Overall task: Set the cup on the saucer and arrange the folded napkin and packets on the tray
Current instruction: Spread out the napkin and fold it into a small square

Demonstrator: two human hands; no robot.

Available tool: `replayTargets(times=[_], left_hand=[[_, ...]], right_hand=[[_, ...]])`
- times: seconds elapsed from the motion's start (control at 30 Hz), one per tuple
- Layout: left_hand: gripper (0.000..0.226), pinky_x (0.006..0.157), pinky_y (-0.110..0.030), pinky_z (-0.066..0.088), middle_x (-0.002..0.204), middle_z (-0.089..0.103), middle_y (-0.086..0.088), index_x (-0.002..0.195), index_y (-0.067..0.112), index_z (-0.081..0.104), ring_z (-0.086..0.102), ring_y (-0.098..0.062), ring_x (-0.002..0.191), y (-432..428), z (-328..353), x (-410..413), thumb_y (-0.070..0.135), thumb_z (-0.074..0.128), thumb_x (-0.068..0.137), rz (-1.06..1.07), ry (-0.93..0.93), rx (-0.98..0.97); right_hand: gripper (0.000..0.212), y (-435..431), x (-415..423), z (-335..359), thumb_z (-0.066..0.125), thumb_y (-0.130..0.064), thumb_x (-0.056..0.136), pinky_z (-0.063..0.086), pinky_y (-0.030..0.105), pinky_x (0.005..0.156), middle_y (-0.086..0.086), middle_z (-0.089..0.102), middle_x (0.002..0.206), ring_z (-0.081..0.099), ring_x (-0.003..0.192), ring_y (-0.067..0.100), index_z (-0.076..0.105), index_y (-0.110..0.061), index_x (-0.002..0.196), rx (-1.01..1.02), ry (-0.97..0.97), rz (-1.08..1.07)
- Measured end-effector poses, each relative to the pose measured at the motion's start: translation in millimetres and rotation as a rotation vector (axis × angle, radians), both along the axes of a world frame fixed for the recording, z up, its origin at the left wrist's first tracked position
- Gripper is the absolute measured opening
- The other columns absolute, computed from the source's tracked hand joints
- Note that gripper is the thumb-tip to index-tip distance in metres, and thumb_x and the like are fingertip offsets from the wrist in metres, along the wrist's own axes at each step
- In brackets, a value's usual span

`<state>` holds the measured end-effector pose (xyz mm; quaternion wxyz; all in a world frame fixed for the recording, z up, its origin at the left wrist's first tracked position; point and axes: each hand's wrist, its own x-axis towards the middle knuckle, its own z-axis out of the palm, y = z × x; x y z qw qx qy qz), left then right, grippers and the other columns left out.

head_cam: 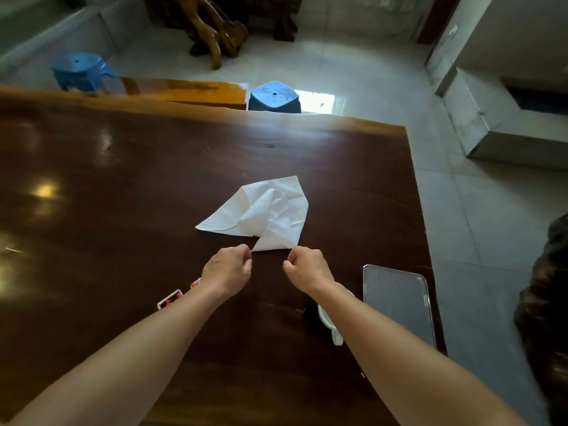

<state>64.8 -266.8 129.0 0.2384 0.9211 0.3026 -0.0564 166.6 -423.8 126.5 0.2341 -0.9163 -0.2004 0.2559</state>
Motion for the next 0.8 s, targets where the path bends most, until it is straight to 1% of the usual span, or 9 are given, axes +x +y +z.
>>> replayTargets(times=[0.13,0.27,0.43,0.53,0.63,0.7,0.73,0.77,0.8], left_hand=[[0.013,0.068,-0.034,0.047,0.095,0.071,-0.001,0.097,0.022,0.066,0.066,-0.027,0.085,28,-3,11,0.029,0.055,0.095,0.0,0.012,0.036],[0.012,0.069,-0.033,0.044,0.097,0.069,-0.001,0.097,0.02,0.065,0.065,-0.027,0.086,61,-15,25,0.026,0.056,0.094,0.033,0.034,0.017],[0.017,0.079,-0.04,0.054,0.105,0.066,-0.002,0.105,0.018,0.066,0.064,-0.027,0.098,97,-40,48,0.029,0.059,0.095,0.083,0.01,-0.073],[0.032,0.089,-0.04,0.05,0.122,0.064,-0.004,0.123,0.017,0.064,0.062,-0.027,0.111,111,-56,68,0.035,0.059,0.097,0.087,-0.005,-0.128],[0.046,0.099,-0.041,0.046,0.133,0.064,-0.006,0.137,0.014,0.058,0.06,-0.028,0.12,117,-71,90,0.035,0.062,0.097,0.135,-0.015,-0.284],[0.05,0.102,-0.042,0.048,0.134,0.064,-0.007,0.14,0.012,0.055,0.064,-0.032,0.116,119,-80,103,0.034,0.064,0.096,0.163,-0.015,-0.389],[0.05,0.1,-0.043,0.051,0.131,0.065,-0.007,0.139,0.012,0.055,0.067,-0.033,0.108,120,-85,108,0.034,0.065,0.095,0.178,-0.014,-0.43],[0.048,0.092,-0.04,0.056,0.125,0.068,-0.005,0.136,0.013,0.057,0.072,-0.032,0.097,120,-89,112,0.035,0.066,0.094,0.202,-0.016,-0.47],[0.045,0.078,-0.031,0.06,0.115,0.071,-0.002,0.132,0.014,0.059,0.075,-0.026,0.082,120,-93,115,0.036,0.067,0.093,0.229,-0.021,-0.511]], right_hand=[[0.023,31,6,-10,0.056,-0.032,0.089,0.057,0.039,0.072,0.007,0.064,0.087,0.063,0.079,0.027,0.066,-0.011,0.088,-0.02,0.033,-0.052],[0.019,63,17,-29,0.058,-0.034,0.091,0.047,0.033,0.068,-0.002,0.051,0.078,0.059,0.08,0.025,0.059,-0.015,0.086,-0.049,0.095,-0.128],[0.022,103,32,-56,0.059,-0.034,0.092,0.049,0.036,0.069,0.008,0.064,0.101,0.064,0.091,0.029,0.058,-0.013,0.099,-0.086,0.166,-0.242],[0.032,123,40,-72,0.061,-0.031,0.092,0.051,0.038,0.074,0.011,0.062,0.111,0.062,0.097,0.031,0.053,-0.01,0.115,-0.097,0.209,-0.335],[0.046,139,46,-88,0.065,-0.035,0.091,0.054,0.043,0.083,0.013,0.059,0.122,0.062,0.105,0.034,0.047,-0.008,0.125,-0.111,0.259,-0.442],[0.057,147,50,-98,0.068,-0.038,0.09,0.052,0.043,0.086,0.013,0.054,0.132,0.059,0.112,0.034,0.043,-0.007,0.131,-0.128,0.274,-0.501],[0.061,151,51,-103,0.069,-0.039,0.089,0.051,0.042,0.086,0.013,0.051,0.135,0.058,0.114,0.035,0.041,-0.008,0.133,-0.141,0.28,-0.518],[0.062,153,53,-107,0.069,-0.039,0.088,0.051,0.042,0.086,0.013,0.049,0.136,0.058,0.114,0.035,0.04,-0.008,0.134,-0.155,0.289,-0.532],[0.063,155,55,-112,0.07,-0.04,0.088,0.051,0.043,0.087,0.013,0.049,0.136,0.058,0.115,0.035,0.039,-0.009,0.133,-0.169,0.301,-0.545]])
